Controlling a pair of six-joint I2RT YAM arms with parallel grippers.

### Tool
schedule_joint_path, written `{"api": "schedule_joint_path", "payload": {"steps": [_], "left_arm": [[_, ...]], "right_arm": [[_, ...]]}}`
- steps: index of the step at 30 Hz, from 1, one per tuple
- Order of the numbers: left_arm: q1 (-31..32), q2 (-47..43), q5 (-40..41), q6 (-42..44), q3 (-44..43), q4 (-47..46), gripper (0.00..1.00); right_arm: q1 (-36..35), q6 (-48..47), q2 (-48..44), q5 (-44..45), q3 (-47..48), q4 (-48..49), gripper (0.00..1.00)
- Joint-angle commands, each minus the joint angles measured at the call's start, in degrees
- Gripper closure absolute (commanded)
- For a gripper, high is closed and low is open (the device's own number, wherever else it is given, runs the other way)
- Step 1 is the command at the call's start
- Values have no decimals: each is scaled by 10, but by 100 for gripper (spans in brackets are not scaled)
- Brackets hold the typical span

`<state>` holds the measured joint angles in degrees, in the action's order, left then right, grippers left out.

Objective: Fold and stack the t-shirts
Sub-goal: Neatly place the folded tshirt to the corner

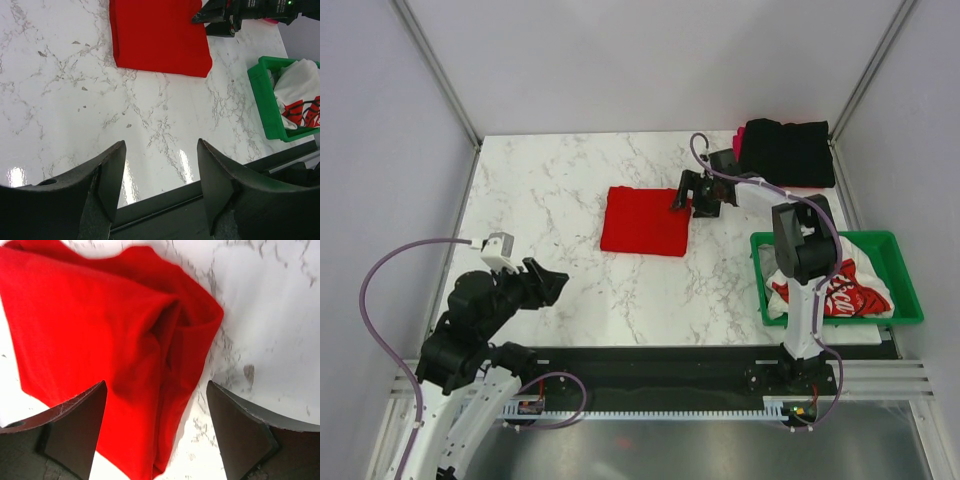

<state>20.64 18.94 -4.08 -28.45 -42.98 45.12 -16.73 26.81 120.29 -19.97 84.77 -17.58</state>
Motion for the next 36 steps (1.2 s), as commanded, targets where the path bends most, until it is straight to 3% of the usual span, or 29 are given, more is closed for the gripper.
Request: {"api": "schedule_joint_path", "payload": {"steps": [1,6,11,13,15,19,22,29,31,36], "left_arm": [[0,-14,14,-13,2,-39,34],[0,-6,14,-12,3,-41,34],[-1,-1,14,-12,3,-42,34],[-2,-3,15,-12,4,-41,34],[-3,-3,18,-12,4,-42,34],[-5,-3,18,-12,4,-42,34],[-8,-4,18,-12,4,-42,34],[-17,-7,20,-13,4,-41,34],[-18,-9,21,-12,5,-41,34],[-31,-14,25,-13,6,-40,34]], "right_arm": [[11,15,36,-2,-16,59,12],[18,37,66,-41,-28,95,16],[16,75,77,-90,-86,197,37],[17,87,86,-118,-94,227,52],[17,87,89,-134,-98,233,59],[18,61,65,-131,-96,207,99],[17,18,28,-104,-70,126,100],[21,-104,-73,71,14,-67,100],[22,-140,-95,155,48,-121,100],[29,-185,-125,272,120,-177,100]]}}
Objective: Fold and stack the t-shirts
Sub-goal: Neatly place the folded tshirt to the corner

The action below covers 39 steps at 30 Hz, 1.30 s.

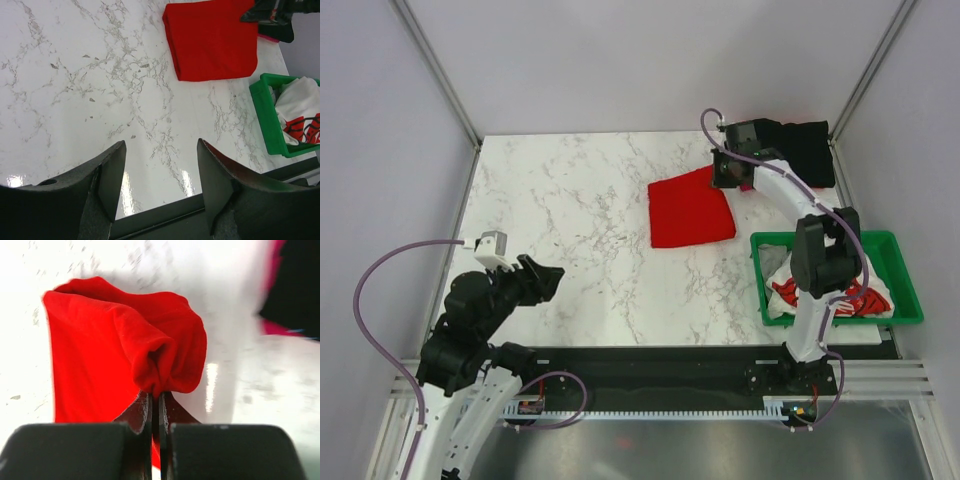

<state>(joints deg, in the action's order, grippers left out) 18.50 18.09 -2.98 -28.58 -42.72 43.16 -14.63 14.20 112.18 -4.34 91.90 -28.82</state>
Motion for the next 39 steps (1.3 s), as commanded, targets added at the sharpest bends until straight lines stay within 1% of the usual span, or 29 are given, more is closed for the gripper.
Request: {"api": "schedule_joint_path", "payload": {"steps": [1,10,14,16,23,29,34,39], "left_arm": [[-11,-6,13,-12,4,-21,34],[-23,-2,12,-12,4,-21,34],[-33,0,7,-11,4,-22,34],[-36,1,5,-12,4,-21,34],[-44,5,1,-10,4,-22,34],[-45,15,-8,-10,4,-22,35],[-45,24,-17,-9,4,-21,36],[-45,35,-19,-8,1,-18,38]], "right_arm": [[9,-69,-48,122,57,-68,100],[21,-122,-37,198,203,-106,100],[29,-152,-24,205,271,-107,100],[37,-161,-16,209,290,-110,100],[61,-177,-6,193,354,-109,100],[87,-185,9,166,383,-105,100],[116,-182,35,131,398,-105,100],[127,-196,73,100,427,-105,100]]}}
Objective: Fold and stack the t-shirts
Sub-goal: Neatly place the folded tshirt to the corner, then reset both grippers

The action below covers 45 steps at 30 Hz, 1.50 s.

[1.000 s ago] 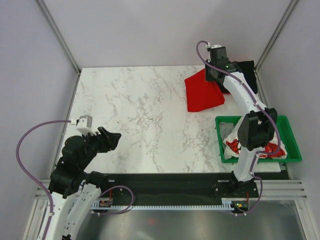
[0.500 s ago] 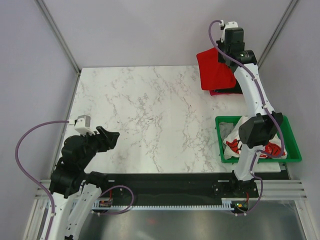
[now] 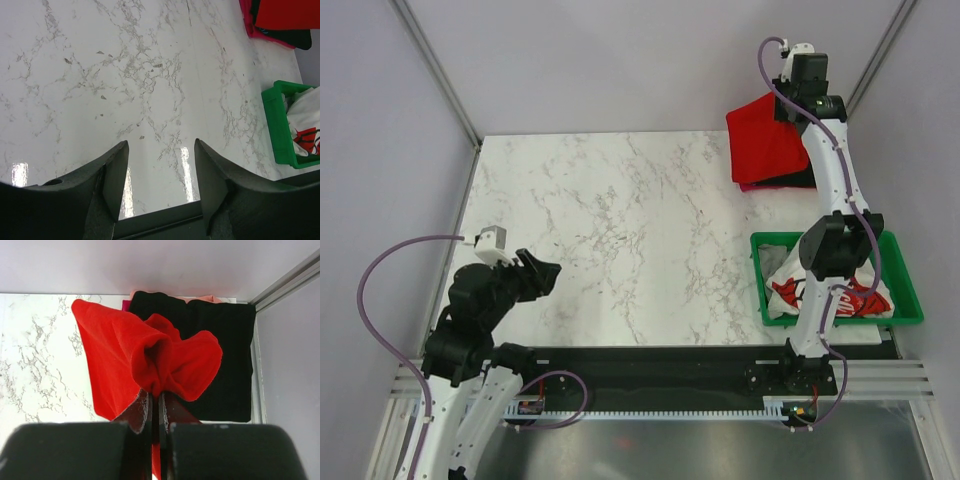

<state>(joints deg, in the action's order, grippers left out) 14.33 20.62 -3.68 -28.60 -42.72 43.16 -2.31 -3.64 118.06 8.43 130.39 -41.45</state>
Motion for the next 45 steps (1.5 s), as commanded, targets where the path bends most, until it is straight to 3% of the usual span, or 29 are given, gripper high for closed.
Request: {"api": "schedule_joint_path", "payload": {"steps": [1,12,28,33,34,36,37,38,39,45], "left_arm": [[-4,12,-12,-8,0,-18,38],[-4,34,-7,-11,-3,-11,39],[-6,42,-1,-15,-1,-11,39],[-8,42,-1,-14,-2,-11,39],[-9,42,0,-14,-2,-11,39],[-9,40,-1,-14,-1,-11,39],[-9,40,-1,-14,-2,-12,39],[-10,37,-1,-15,-1,-11,39],[-10,35,-2,-14,-2,-11,39],[-10,24,-1,-15,0,-12,39]], "right_arm": [[5,-22,21,-28,46,24,100],[43,-37,70,59,20,122,100],[90,-37,181,49,-7,240,100],[96,-33,229,100,2,281,98],[97,-24,238,119,3,286,96],[100,-16,245,127,8,291,77],[100,-13,245,148,13,290,55],[100,-9,242,159,13,285,9],[100,-6,235,178,10,284,2],[101,50,139,279,-39,284,2]]}}
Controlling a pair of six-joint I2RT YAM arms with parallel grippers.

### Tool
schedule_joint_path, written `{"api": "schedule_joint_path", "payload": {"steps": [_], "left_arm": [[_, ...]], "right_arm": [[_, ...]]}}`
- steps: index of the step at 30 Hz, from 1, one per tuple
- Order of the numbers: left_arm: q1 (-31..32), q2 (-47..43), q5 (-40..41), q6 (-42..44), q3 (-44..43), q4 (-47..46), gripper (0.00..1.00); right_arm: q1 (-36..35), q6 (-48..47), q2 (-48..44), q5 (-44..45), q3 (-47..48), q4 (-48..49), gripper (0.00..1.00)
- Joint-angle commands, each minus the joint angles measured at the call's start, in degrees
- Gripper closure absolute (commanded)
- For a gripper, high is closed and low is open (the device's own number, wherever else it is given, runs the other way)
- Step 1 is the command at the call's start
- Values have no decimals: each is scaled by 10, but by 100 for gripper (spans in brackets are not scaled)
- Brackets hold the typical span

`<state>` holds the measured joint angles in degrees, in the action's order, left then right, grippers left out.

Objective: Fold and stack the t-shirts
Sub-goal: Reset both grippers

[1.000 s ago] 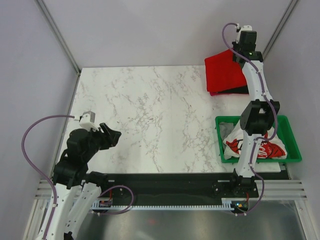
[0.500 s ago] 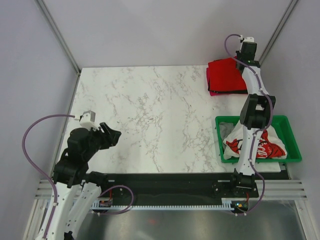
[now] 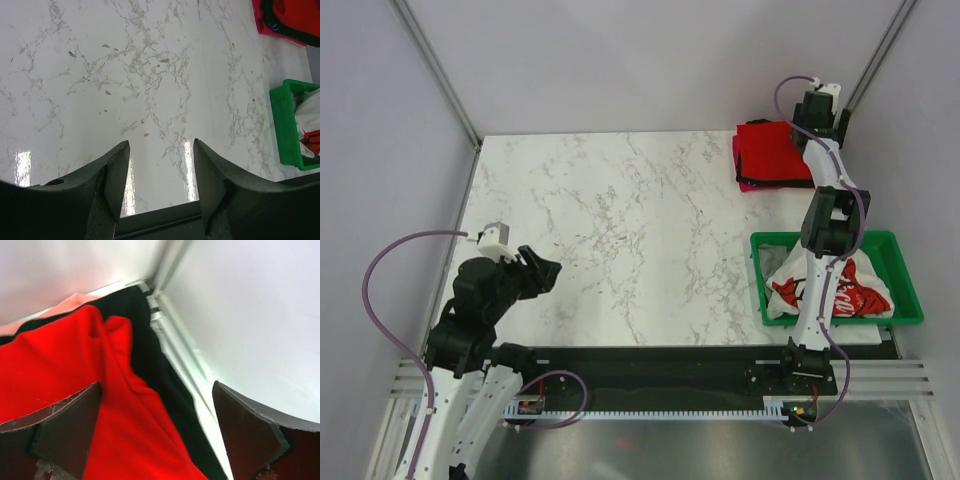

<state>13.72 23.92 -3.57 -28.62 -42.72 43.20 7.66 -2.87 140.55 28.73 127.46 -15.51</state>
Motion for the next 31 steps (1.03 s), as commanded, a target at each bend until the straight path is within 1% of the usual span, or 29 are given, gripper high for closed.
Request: {"api": "schedule_joint_path", "payload": {"steps": [1,3,4,6,7,8,9,10,12,13,14,15,16,17,18,19,20,21,24,27,31], "left_arm": [[-4,-12,-2,-14,0,-13,39],[-4,-16,-2,-14,0,-12,39],[-4,-22,-2,-14,1,-14,39],[-4,-27,0,-14,2,-15,39],[-4,-31,1,-14,3,-16,39],[-4,-34,-3,-13,3,-18,38],[-4,-37,-4,-13,4,-18,38],[-4,-38,-6,-11,3,-19,38],[-4,-43,-19,-9,2,-22,37],[-4,-44,-20,-7,3,-22,37],[-4,-45,-22,-6,3,-23,37],[-4,-47,-21,-6,3,-23,37],[-4,-47,-23,-6,3,-24,37],[-4,-47,-25,-6,3,-24,37],[-3,-47,-26,-4,3,-24,37],[-3,-46,-24,-5,3,-24,37],[-2,-43,-25,-5,3,-24,37],[1,-43,-26,-4,2,-24,37],[8,-41,-25,-4,2,-25,37],[17,-34,-36,-1,1,-27,39],[19,-34,-44,3,-1,-29,38]], "right_arm": [[2,48,-118,83,-19,25,2],[1,74,-156,92,-31,21,2],[1,84,-195,89,-44,18,2],[1,121,-237,56,-70,4,2],[1,138,-284,39,-84,0,2],[1,157,-310,15,-100,-14,2],[0,174,-337,-43,-146,-15,2],[-2,213,-396,-76,-174,-15,2],[-12,263,-458,-129,-239,-15,2],[-18,298,-516,-191,-308,-11,2],[-25,319,-546,-214,-344,-8,2],[-47,330,-573,-237,-411,-7,2],[-62,337,-622,-264,-443,-7,2],[-73,345,-646,-272,-474,-12,2],[-111,349,-669,-273,-530,-18,2],[-126,354,-714,-272,-559,-22,2],[-137,359,-739,-272,-587,-29,2],[-151,364,-783,-273,-637,-33,2],[-155,369,-854,-272,-714,-55,2],[-155,371,-885,-271,-757,-88,2],[-155,387,-869,-267,-787,-138,2]]}}
